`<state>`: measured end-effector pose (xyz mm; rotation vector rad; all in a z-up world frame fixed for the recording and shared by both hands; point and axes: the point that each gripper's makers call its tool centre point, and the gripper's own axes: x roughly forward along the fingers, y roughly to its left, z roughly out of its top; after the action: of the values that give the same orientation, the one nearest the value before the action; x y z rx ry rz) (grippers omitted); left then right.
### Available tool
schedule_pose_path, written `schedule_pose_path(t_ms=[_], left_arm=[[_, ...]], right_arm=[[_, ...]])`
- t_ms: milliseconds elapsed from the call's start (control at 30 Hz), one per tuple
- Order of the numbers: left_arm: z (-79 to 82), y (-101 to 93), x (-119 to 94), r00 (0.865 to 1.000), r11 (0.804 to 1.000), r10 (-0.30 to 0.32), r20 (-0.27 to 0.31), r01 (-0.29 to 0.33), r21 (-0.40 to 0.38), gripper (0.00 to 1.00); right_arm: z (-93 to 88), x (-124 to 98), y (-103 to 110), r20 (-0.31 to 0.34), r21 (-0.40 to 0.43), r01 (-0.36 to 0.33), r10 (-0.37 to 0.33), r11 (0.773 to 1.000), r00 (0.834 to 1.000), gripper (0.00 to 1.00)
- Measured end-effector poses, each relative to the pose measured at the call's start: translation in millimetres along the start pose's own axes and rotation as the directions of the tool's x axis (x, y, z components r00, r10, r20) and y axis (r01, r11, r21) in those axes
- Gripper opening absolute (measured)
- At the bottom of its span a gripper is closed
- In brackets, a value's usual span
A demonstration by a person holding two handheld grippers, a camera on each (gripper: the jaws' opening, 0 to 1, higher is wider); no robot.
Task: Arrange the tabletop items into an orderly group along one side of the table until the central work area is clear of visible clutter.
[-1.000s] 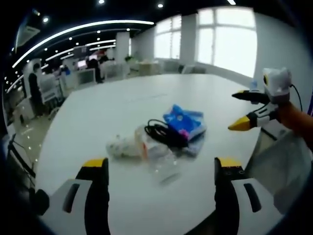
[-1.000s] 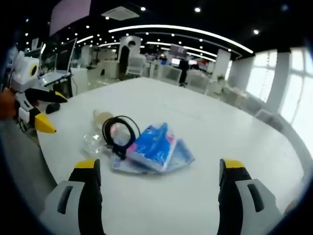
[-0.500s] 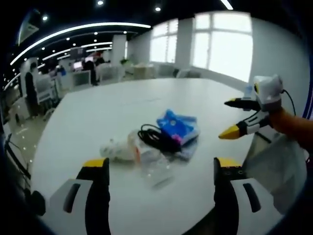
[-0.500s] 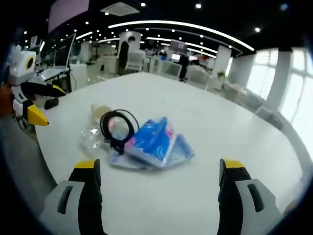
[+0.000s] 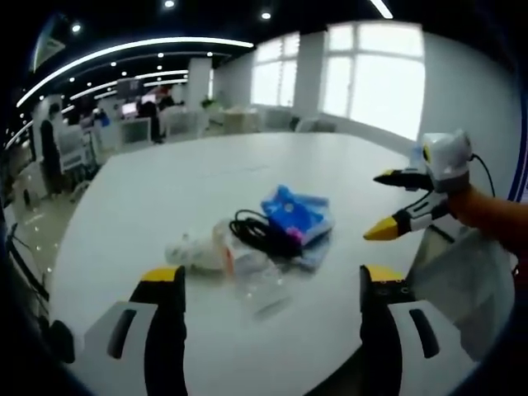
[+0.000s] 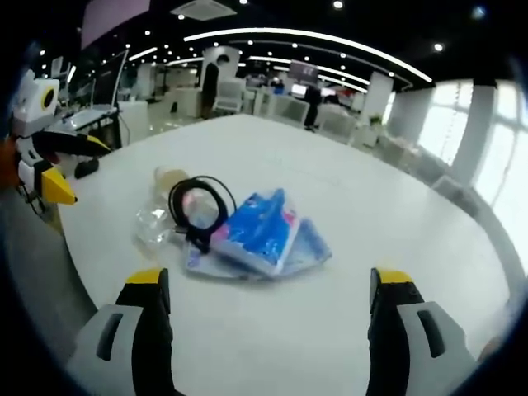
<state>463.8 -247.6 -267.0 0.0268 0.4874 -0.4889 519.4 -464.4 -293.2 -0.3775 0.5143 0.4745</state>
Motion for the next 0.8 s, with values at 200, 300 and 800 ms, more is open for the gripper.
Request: schedule_pose_path(t_ms=[200, 300, 800], left_arm=[[-1.0, 0.4, -0.3, 1.0, 1.0, 0.001, -0.006, -0.001, 0.0, 0.83], [-0.9, 0.6, 0.1, 1.0, 1.0, 0.002, -0.007, -0.002, 0.002, 0.83], [-1.2, 3.8, -1.4, 1.0, 1.0, 0.015, -0.011, -0.015, 0.001, 0.8]], right_arm=[[0.8, -0.5, 2.1, -0.001, -0.006, -0.01, 0.01, 1.0, 1.0, 0.96], [0.4, -0.1, 2.6, -0.004, -0.006, -0.012, 0.012, 1.0, 1.0, 0.96], [-0.2, 1.4, 4.5, -0.011, -0.011, -0.024, 0.024, 1.0, 1.0, 0.95]])
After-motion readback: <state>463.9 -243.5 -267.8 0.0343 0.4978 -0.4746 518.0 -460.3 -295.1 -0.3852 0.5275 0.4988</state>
